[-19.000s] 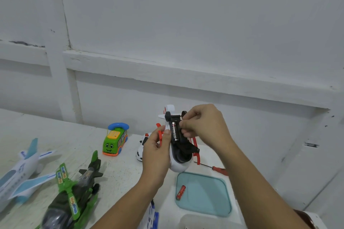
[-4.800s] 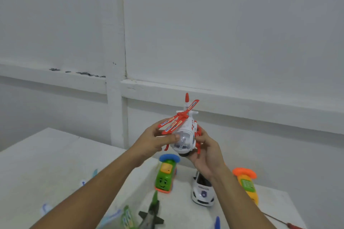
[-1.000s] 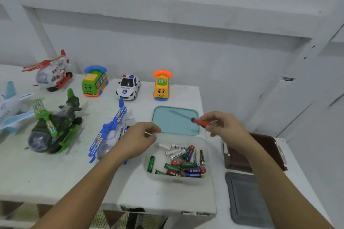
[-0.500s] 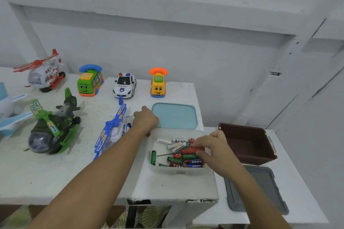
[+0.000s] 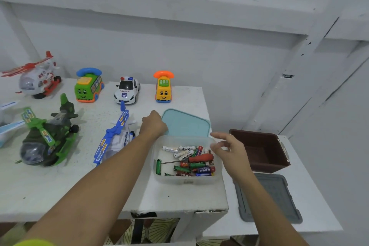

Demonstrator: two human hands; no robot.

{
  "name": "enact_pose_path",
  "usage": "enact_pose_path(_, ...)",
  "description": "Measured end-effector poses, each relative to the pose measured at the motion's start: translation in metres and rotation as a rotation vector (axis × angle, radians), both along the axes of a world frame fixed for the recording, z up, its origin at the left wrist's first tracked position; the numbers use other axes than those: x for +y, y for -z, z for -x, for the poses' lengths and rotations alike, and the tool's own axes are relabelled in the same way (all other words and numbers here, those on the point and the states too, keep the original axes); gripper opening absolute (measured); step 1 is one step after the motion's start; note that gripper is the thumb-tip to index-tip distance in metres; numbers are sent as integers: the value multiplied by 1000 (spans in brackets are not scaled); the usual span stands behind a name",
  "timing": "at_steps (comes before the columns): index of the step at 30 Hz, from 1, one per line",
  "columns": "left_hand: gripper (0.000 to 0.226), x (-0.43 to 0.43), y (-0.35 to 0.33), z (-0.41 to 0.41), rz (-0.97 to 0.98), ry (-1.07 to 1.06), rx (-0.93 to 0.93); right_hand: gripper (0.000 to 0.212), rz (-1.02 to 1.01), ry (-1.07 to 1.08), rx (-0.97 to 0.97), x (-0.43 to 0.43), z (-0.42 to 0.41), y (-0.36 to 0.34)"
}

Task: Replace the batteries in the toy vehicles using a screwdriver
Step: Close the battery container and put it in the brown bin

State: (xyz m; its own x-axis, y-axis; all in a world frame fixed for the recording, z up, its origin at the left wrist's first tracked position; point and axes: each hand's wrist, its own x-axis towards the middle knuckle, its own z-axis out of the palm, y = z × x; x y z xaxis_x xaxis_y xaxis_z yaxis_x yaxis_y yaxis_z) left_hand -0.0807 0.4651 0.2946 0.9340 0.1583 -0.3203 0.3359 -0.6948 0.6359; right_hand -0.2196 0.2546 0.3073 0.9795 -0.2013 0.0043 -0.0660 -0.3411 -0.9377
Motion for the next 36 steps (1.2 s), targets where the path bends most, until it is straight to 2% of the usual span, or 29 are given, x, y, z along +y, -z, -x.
enact_pose_path(2,30,1,3,0,28,0,-36,20,-110,37,93,-1,-16,-5)
enact_pose_path(5,19,3,4,2,53,-23,-77,26,-226,97,279,-4,-43,-6)
enact_pose_path(8,17,3,4,1,57,-26,-74,26,-126,84,379,-3,-62,-6)
enact_pose_path(13,17,2,2,0,67,-16,-61,31,3,119,415,-3,-91,-6)
enact_pose_path(15,21,2,2,-3,151,-45,-50,33,0,126,408,-4,-99,-4)
enact_pose_path(18,19,4,-3,-8,404,-110,-45,38,-27,119,369,-5,-106,-6)
enact_pose_path(24,16,1,-33,10,660,-157,-221,32,-298,141,113,-8,-89,-36)
enact_pose_path(29,16,10,-45,65,752,-100,-270,16,-334,108,-7,-15,-50,-48)
enact_pose_path(34,8,21,-33,114,745,-89,-362,11,-335,60,-46,-15,-11,-36)
enact_pose_path(36,12,23,-32,123,769,-88,-388,11,-324,53,-58,-12,1,-32)
